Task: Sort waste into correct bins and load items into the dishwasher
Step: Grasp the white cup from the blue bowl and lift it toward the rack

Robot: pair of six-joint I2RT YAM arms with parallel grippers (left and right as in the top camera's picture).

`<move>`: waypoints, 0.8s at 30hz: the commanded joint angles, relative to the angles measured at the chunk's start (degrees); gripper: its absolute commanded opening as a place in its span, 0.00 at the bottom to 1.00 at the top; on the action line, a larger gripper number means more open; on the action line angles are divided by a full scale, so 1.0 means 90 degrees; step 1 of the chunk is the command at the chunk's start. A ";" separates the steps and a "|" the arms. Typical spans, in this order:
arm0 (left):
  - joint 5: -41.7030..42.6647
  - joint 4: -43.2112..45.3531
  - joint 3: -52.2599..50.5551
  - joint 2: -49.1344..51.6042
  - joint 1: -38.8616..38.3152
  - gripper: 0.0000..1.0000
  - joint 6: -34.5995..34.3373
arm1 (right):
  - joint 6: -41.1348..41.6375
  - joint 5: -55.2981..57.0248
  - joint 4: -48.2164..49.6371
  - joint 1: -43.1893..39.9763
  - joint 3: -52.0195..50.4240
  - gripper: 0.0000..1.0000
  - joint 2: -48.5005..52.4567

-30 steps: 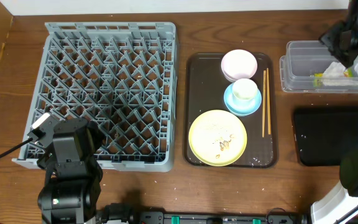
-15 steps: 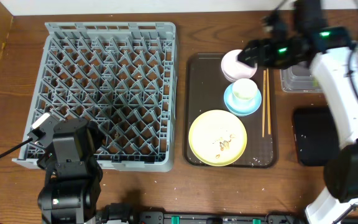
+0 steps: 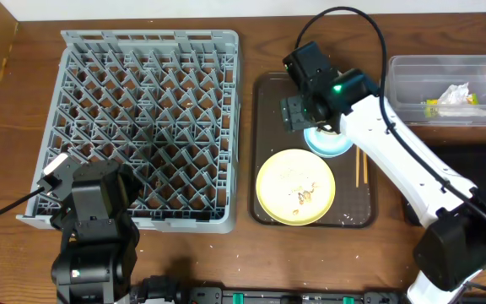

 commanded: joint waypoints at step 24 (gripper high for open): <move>-0.0024 0.0002 0.0117 -0.0015 0.0024 0.94 -0.0075 | 0.0311 0.0022 0.1494 -0.0274 -0.1664 0.55 -0.0180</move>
